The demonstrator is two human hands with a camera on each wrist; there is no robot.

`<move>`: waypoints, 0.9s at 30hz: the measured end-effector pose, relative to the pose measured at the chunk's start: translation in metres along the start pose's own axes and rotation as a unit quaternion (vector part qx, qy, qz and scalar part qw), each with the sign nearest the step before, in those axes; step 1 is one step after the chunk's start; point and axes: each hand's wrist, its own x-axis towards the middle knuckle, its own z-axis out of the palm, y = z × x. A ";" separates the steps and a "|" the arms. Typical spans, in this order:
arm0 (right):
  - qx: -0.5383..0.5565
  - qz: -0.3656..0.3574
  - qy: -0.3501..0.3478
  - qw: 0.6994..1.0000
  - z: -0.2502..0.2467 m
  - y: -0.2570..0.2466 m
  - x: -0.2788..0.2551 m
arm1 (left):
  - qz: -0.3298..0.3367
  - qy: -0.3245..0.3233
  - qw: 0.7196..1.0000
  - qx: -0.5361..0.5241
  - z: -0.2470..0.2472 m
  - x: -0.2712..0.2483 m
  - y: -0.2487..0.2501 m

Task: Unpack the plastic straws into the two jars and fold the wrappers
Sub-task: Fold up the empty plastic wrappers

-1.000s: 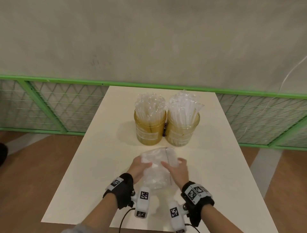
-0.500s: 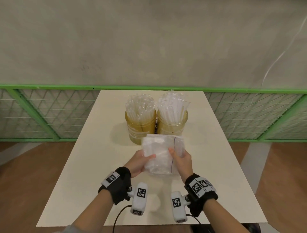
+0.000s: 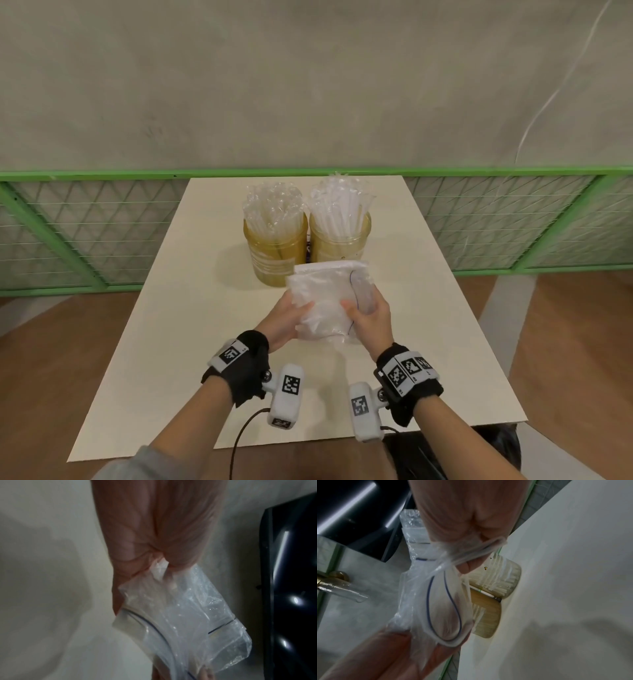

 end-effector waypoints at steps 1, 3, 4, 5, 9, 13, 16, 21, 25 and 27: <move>-0.005 -0.001 0.005 1.000 0.001 0.000 -0.001 | 0.016 -0.004 1.000 -0.008 0.002 0.001 -0.001; 0.000 0.013 0.012 1.000 0.004 0.000 -0.002 | 0.032 -0.011 0.999 -0.001 0.006 0.002 -0.003; 0.004 0.034 0.013 0.999 0.005 0.001 -0.003 | 0.042 -0.005 0.999 0.018 0.007 0.003 -0.004; 0.003 0.059 0.008 0.998 0.005 0.003 -0.003 | 0.056 0.008 0.998 0.042 0.007 0.006 -0.007; -0.038 0.167 -0.020 0.985 0.001 0.015 -0.004 | 0.093 0.063 0.986 0.120 0.005 0.019 -0.016; -0.048 0.159 0.017 0.986 -0.022 0.017 -0.005 | 0.096 0.041 0.986 0.133 0.024 0.023 -0.017; -0.023 0.128 0.074 0.989 -0.064 0.010 -0.004 | 0.051 0.004 0.994 0.101 0.050 0.032 -0.012; 0.011 0.084 0.243 0.966 -0.179 -0.005 -0.002 | 0.057 0.006 0.983 0.175 0.081 0.057 -0.012; 0.012 0.088 0.396 0.914 -0.283 0.016 0.001 | 0.056 0.047 0.972 0.223 0.094 0.084 -0.034; -0.001 0.119 0.458 0.881 -0.327 0.040 0.002 | 0.056 0.059 0.962 0.262 0.102 0.096 -0.047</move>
